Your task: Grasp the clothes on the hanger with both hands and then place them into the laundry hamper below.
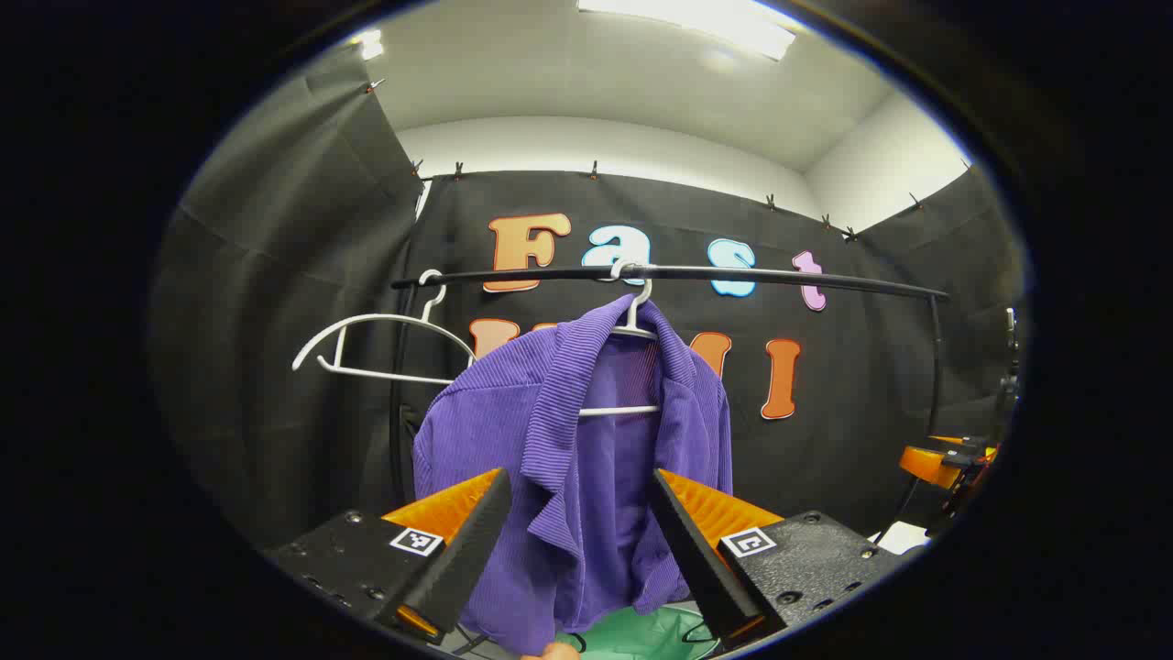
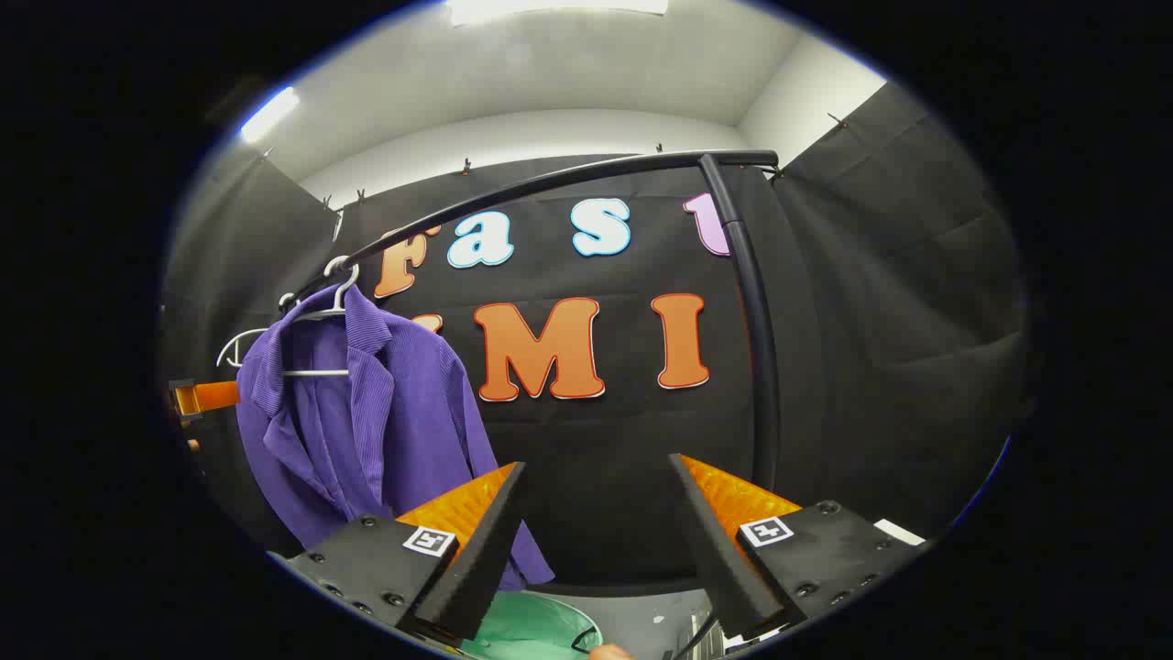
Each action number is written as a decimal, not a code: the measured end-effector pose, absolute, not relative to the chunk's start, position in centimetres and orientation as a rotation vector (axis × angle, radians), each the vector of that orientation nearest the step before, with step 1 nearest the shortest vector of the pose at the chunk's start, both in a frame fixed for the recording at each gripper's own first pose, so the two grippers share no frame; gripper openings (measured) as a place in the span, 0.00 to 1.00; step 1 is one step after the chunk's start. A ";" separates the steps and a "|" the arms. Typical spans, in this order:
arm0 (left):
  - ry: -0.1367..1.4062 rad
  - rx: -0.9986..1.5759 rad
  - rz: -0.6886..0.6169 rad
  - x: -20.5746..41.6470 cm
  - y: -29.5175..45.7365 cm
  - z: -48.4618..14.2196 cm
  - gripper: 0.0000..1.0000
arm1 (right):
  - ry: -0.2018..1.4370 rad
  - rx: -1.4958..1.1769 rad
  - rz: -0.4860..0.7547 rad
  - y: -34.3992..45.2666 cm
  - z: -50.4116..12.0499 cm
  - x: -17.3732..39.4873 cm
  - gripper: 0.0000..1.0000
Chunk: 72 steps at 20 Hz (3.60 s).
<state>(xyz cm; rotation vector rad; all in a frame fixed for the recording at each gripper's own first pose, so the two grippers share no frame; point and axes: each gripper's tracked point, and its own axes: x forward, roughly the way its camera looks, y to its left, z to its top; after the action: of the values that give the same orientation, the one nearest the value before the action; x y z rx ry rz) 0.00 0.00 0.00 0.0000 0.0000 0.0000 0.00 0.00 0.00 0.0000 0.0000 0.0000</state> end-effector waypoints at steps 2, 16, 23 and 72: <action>0.002 -0.002 0.013 0.0 0.4 -0.1 0.95 | 0.004 -0.001 0.000 0.1 -0.1 0.0 0.89; -0.019 0.002 0.013 -0.5 -0.1 0.5 0.92 | 0.003 -0.015 -0.016 -0.3 0.0 0.1 0.89; 0.016 -0.018 0.042 -0.5 0.9 -0.8 0.95 | 0.025 -0.009 0.026 1.8 -1.3 1.3 0.95; 0.157 -0.011 0.019 8.9 2.5 -9.5 0.43 | 0.136 0.095 0.512 30.2 -7.7 15.6 0.19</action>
<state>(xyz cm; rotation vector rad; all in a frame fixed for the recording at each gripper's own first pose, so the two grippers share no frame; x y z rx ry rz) 8.90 2.54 -9.53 -0.0111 0.1566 0.0187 15.63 30.16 -7.68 0.0954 0.1359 0.5116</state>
